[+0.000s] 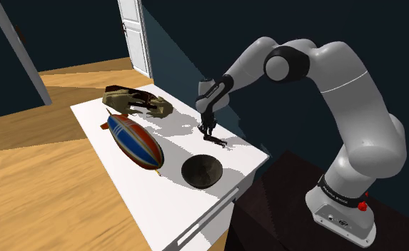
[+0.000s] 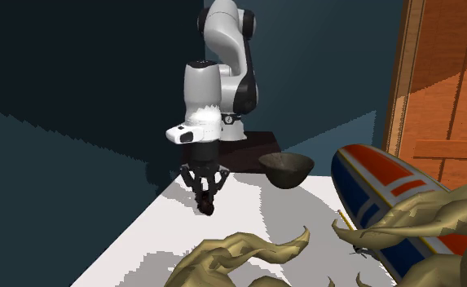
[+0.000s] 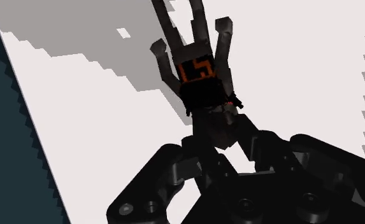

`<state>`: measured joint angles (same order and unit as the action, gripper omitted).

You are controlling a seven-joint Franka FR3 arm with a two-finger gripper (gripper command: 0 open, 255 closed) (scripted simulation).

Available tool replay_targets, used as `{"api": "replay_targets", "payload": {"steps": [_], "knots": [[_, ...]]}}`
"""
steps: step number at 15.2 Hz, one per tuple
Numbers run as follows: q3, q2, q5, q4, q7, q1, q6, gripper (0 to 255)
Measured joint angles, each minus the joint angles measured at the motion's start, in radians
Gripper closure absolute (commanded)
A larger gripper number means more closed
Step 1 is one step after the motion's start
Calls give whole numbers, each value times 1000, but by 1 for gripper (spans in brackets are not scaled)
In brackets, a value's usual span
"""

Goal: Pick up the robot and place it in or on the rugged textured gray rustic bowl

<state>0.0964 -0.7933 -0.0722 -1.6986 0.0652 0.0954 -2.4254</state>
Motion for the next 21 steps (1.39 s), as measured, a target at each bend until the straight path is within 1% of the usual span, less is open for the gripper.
{"api": "replay_targets", "payload": {"steps": [4, 5, 6, 7, 9, 10, 12, 16, 21], "knots": [[-5, 40, 1, -20, 2, 9, 29, 255], [-5, 40, 1, -19, 2, 10, 29, 0], [-5, 40, 1, -20, 2, 9, 29, 0], [2, 55, 10, -56, 5, 17, 1, 0], [25, 88, 40, -161, 20, 46, -97, 0], [32, 96, 48, -194, 25, 53, -130, 0], [34, 81, 52, -204, 28, 58, -162, 0], [32, 37, 51, -192, 25, 52, -196, 0], [30, 20, 50, -187, 25, 50, -209, 0]]}}
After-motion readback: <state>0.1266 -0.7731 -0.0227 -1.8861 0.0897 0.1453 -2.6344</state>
